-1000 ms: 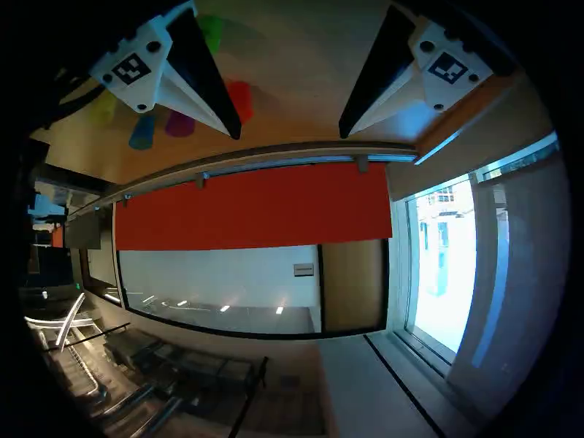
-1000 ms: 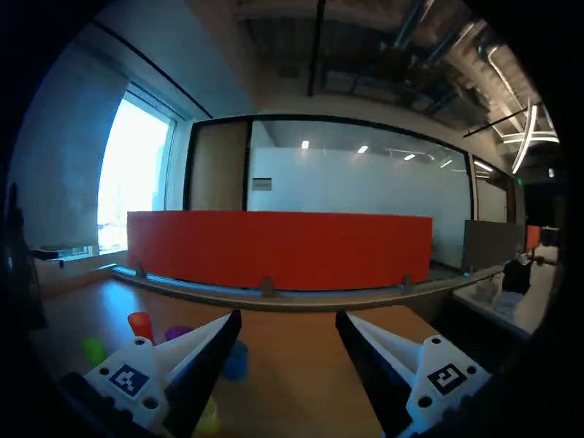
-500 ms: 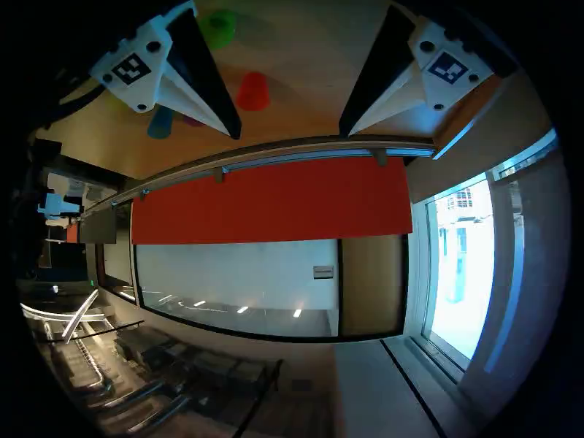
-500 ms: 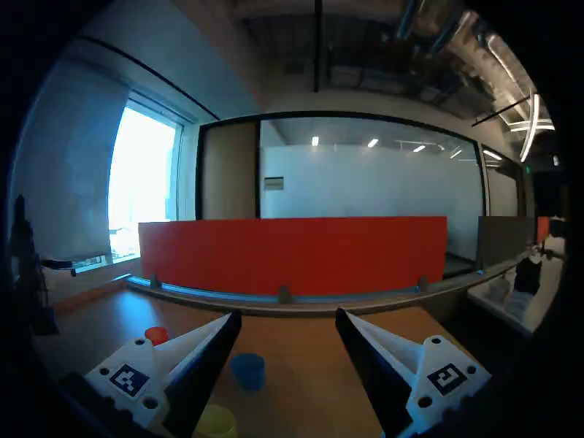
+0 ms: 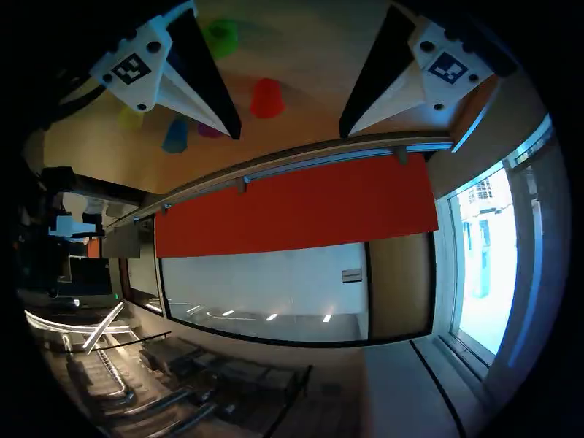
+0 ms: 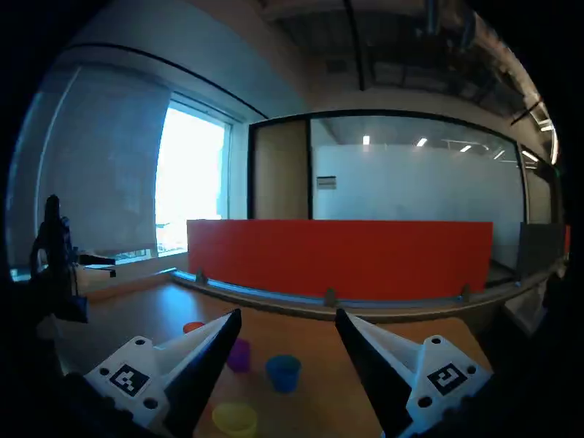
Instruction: Pour water
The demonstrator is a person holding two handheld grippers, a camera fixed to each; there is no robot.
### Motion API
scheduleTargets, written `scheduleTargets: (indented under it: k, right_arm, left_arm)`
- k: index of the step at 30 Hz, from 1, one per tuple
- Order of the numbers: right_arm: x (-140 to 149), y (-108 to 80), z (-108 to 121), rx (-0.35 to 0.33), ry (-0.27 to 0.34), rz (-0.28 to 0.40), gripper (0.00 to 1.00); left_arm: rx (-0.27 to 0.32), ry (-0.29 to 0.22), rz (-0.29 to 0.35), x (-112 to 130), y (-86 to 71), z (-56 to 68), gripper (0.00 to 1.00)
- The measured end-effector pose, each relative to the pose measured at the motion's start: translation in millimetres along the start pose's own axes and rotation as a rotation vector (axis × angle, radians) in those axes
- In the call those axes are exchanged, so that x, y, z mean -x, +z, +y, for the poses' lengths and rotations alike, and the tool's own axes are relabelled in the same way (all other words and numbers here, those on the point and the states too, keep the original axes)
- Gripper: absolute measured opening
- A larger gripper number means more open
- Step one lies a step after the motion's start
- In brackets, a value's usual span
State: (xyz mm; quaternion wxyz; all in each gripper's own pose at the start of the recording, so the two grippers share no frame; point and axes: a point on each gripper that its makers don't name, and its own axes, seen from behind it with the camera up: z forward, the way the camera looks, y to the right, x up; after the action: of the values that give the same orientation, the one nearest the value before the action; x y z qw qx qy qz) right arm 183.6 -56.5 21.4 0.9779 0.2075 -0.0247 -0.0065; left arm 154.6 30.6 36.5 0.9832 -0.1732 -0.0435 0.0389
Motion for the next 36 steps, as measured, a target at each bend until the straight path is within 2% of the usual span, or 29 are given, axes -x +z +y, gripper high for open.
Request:
scheduleTargets:
  k: [6,14,21,29,36]
  right_arm:
    - [-3,4.4,-15,-0.080,-0.038,-0.025,1.00]
    - [2,12.0,-21,-0.115,-0.078,-0.063,1.00]
    - [14,18.1,-24,-0.157,-0.086,-0.123,1.00]
    - [26,27.0,-19,-0.193,-0.110,-0.193,1.00]
    - [40,37.0,-18,-0.222,-0.128,-0.248,1.00]
  left_arm:
    - [0.085,-0.031,0.013,-8,-1.1,15.8,1.00]
    - [0.165,-0.045,-0.001,-6,-2.6,29.3,1.00]
    - [0.215,-0.028,-0.059,8,-1.1,35.3,1.00]
    - [0.287,-0.032,-0.125,24,2.7,44.8,1.00]
    - [0.320,-0.002,-0.179,44,8.0,46.4,1.00]
